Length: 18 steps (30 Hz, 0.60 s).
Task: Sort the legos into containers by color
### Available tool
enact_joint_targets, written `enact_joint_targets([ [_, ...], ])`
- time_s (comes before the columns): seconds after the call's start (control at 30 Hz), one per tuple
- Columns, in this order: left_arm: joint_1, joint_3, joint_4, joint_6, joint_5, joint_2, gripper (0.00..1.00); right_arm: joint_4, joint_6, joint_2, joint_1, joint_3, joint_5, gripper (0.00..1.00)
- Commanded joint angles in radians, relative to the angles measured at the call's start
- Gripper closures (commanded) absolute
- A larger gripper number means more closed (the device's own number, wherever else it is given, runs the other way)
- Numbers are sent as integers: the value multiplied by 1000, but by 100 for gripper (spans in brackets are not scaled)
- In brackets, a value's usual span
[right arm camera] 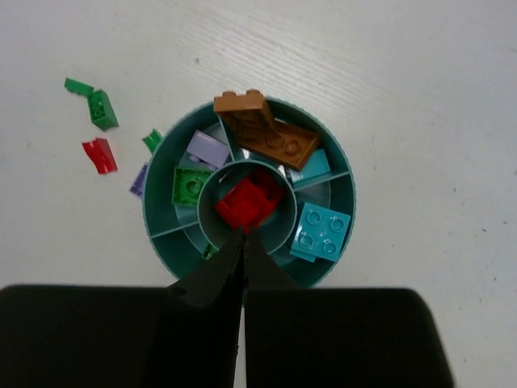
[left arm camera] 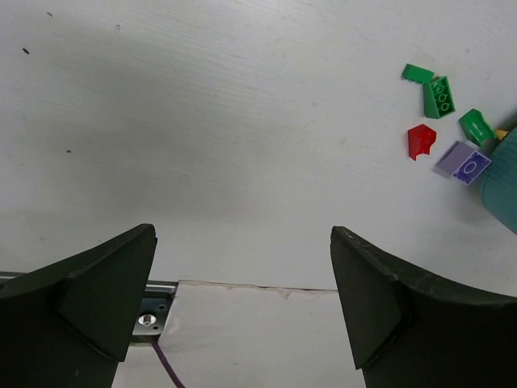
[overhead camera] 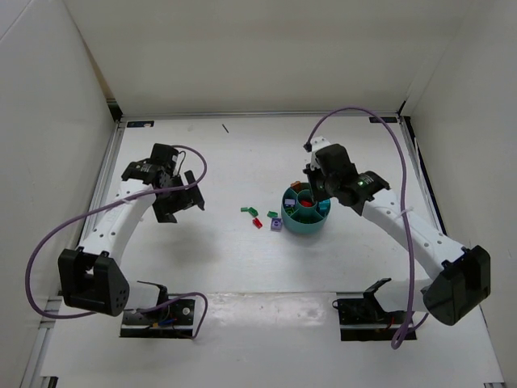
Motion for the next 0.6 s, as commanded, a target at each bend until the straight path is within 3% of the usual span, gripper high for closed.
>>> enact_joint_targets([
  [0.0,9,42,17,7,23,4,0,-17,-6,-19,3,-1,-38,100],
  [0.23,7,47,19,4,33,19,0,-25,6,18,4,-10,-61,98],
  [0.43,7,45,20,1,35,21,0,-5,-75,24,130,26,-33,62],
  [0.57,9,47,20,4,38,24,0,23,-89,82,193,56,-67,57],
])
